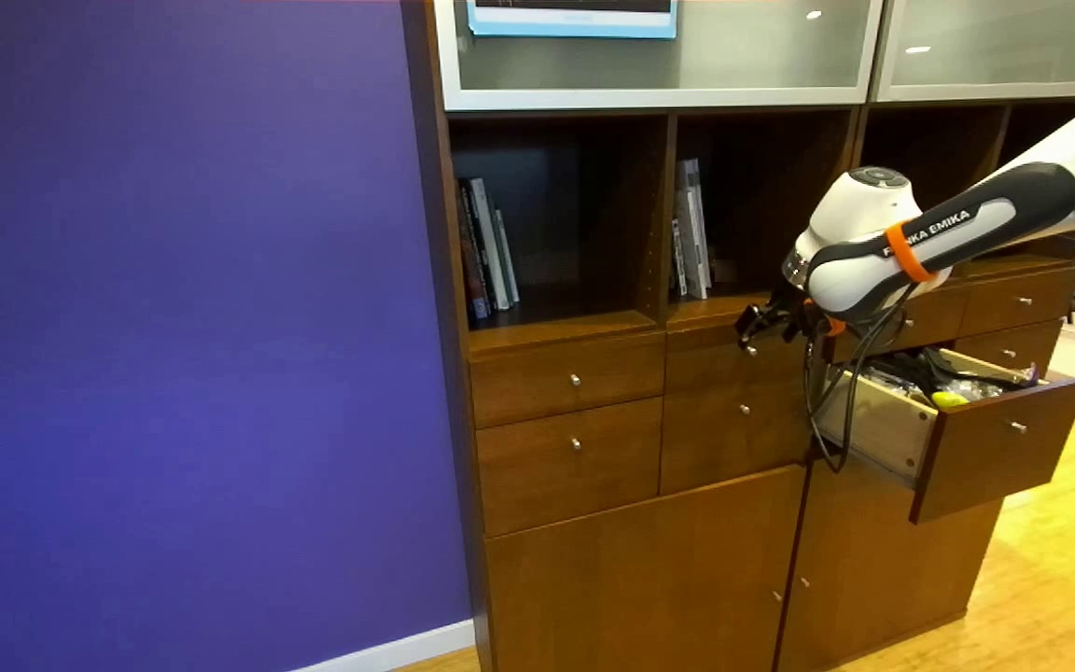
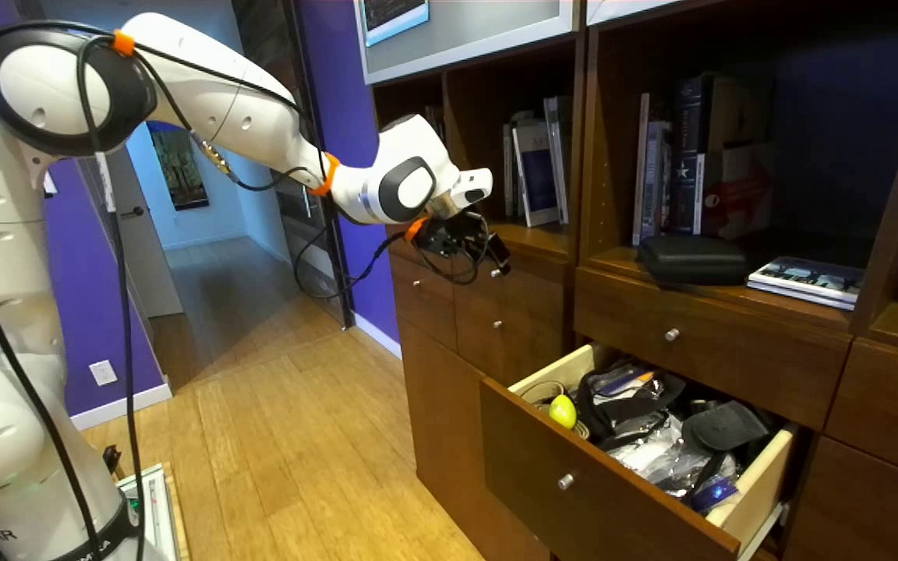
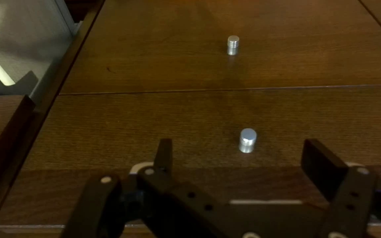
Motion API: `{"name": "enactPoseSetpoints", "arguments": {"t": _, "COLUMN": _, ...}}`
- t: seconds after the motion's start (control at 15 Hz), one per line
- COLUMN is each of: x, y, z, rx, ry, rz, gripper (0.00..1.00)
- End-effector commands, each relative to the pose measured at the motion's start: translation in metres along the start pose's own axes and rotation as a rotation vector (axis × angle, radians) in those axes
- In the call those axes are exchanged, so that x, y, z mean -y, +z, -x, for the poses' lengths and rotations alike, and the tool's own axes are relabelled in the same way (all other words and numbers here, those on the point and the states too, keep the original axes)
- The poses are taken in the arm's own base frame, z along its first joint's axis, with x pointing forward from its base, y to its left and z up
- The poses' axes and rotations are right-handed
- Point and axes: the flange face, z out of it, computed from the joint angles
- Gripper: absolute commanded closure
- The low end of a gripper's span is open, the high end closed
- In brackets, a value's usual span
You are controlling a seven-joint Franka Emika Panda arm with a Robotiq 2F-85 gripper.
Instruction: Close the open drawer on the left
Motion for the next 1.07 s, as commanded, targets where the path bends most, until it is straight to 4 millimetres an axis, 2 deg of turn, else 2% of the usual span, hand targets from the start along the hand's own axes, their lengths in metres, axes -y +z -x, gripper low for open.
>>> {"name": "enactPoseSetpoints", "arguments": {"t": 0.0, "x": 0.004, "y": -0.001, "z": 0.000, "rx": 0.053, "ry": -0.004, "rz": 0.003, "gripper": 0.00}}
{"name": "enactPoseSetpoints", "arguments": {"t": 0.2, "x": 0.004, "y": -0.015, "z": 0.014, "rx": 0.169, "ry": -0.016, "rz": 0.017, "gripper": 0.00}}
{"name": "enactPoseSetpoints", "arguments": {"t": 0.6, "x": -0.010, "y": -0.081, "z": 0.053, "rx": 0.399, "ry": -0.068, "rz": 0.000, "gripper": 0.00}}
{"name": "enactPoseSetpoints", "arguments": {"t": 1.0, "x": -0.048, "y": -0.152, "z": 0.100, "rx": 0.422, "ry": 0.008, "rz": -0.011, "gripper": 0.00}}
